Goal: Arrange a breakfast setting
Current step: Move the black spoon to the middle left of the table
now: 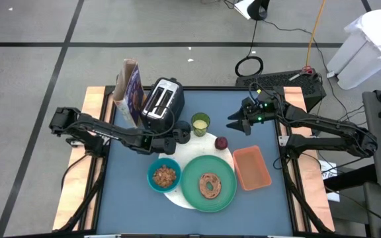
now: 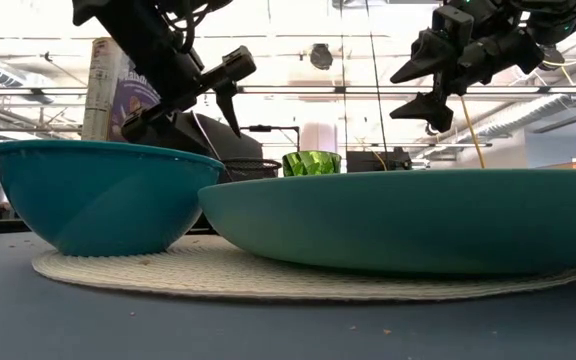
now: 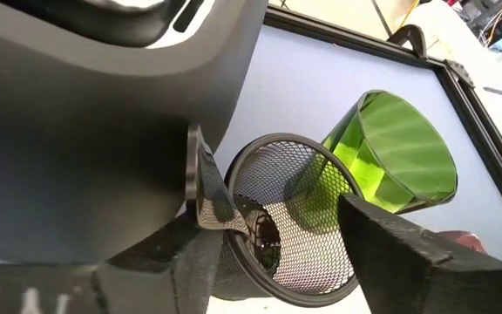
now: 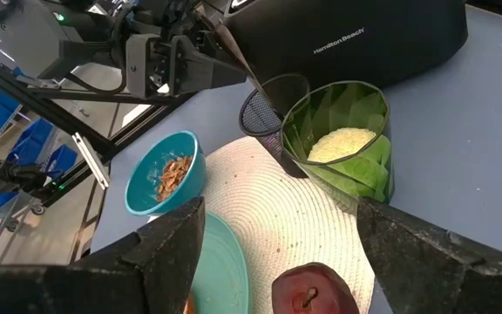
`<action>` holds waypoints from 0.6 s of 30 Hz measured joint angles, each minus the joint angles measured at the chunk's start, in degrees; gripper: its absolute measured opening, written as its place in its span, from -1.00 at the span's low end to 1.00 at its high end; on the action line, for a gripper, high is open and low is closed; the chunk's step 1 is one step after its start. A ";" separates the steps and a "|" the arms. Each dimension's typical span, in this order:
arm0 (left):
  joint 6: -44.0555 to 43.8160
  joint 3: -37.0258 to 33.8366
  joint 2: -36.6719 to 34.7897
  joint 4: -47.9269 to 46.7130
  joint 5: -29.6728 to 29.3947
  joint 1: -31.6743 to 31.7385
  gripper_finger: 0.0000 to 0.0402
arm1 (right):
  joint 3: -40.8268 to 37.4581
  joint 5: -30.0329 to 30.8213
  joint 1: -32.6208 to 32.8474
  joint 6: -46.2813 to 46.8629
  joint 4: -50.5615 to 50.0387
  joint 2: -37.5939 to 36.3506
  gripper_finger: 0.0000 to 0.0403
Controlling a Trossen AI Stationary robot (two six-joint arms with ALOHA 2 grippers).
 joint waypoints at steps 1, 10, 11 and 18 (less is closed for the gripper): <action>-0.01 0.01 0.00 0.00 0.01 0.00 0.11 | 0.00 0.00 0.00 0.00 0.00 0.00 0.44; -0.03 0.00 0.00 0.01 0.14 0.00 -0.17 | 0.00 0.00 0.00 0.00 0.00 0.00 0.44; -0.03 0.00 0.00 0.02 0.14 0.00 -0.20 | 0.00 0.00 0.00 0.00 0.00 0.00 0.44; 0.49 0.02 0.00 0.02 0.16 0.00 -0.40 | 0.00 0.00 0.01 0.00 0.00 0.00 0.44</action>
